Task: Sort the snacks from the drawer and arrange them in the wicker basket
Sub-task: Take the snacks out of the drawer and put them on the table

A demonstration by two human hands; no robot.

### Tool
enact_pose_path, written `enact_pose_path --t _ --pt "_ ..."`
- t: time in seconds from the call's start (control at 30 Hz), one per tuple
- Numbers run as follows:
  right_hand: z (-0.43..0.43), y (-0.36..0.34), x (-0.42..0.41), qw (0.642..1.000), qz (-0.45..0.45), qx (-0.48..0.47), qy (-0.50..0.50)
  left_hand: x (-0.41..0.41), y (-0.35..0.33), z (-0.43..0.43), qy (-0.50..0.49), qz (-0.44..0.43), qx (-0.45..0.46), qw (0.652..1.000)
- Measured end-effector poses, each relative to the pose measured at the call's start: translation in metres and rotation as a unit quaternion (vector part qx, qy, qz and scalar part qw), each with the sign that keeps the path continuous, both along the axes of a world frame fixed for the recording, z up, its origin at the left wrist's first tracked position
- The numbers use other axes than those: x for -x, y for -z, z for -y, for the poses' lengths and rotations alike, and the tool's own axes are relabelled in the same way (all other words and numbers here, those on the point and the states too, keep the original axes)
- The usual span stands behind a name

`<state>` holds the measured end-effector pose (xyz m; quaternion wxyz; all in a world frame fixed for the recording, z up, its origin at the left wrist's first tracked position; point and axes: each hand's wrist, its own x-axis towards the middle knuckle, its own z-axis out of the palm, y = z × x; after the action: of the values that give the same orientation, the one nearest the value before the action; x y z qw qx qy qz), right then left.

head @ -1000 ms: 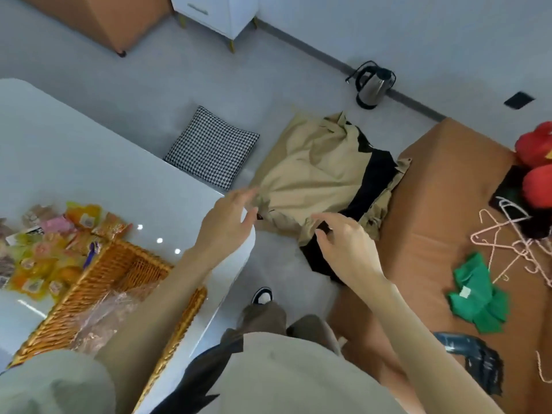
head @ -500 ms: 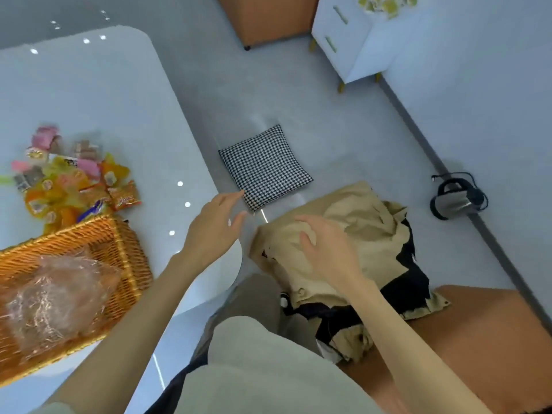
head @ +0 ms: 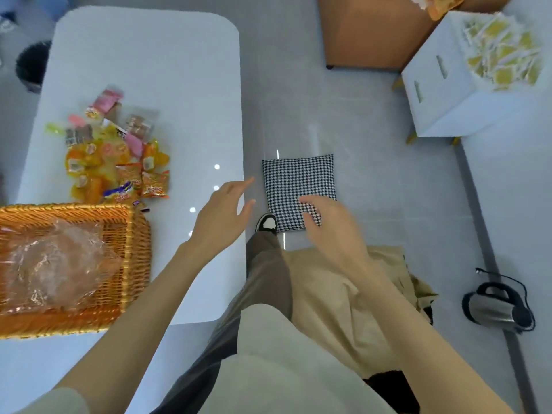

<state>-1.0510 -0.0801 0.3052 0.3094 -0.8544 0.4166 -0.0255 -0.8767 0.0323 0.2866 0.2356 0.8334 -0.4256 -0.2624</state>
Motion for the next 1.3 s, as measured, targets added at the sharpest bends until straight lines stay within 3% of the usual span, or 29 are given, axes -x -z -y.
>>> enact_pose_path --t 0.43,0.7,0.87,1.1,1.2,1.3 --pt "0.218 -0.006 -0.194 0.974 -0.075 0.0 -0.215 -0.145 -0.004 0.196 -0.15 -0.036 -0.037 0.987" --pt "0.296 0.008 -0.291 0.928 -0.099 -0.035 -0.357 -0.182 0.008 0.239 -0.318 -0.062 -0.067 0.944" --pt "0.329 0.04 -0.324 0.868 -0.102 -0.045 -0.484 -0.158 0.027 0.262 -0.466 -0.071 -0.055 0.88" --pt "0.399 0.045 -0.313 0.731 -0.089 -0.012 -0.676 -0.045 0.024 0.331 -0.665 -0.077 -0.04 0.742" --pt "0.423 0.054 -0.296 0.693 -0.091 -0.008 -0.715 0.004 0.029 0.355 -0.723 -0.078 -0.036 0.685" --pt "0.435 0.074 -0.281 0.671 -0.096 0.009 -0.735 0.037 0.041 0.369 -0.744 -0.075 -0.051 0.662"
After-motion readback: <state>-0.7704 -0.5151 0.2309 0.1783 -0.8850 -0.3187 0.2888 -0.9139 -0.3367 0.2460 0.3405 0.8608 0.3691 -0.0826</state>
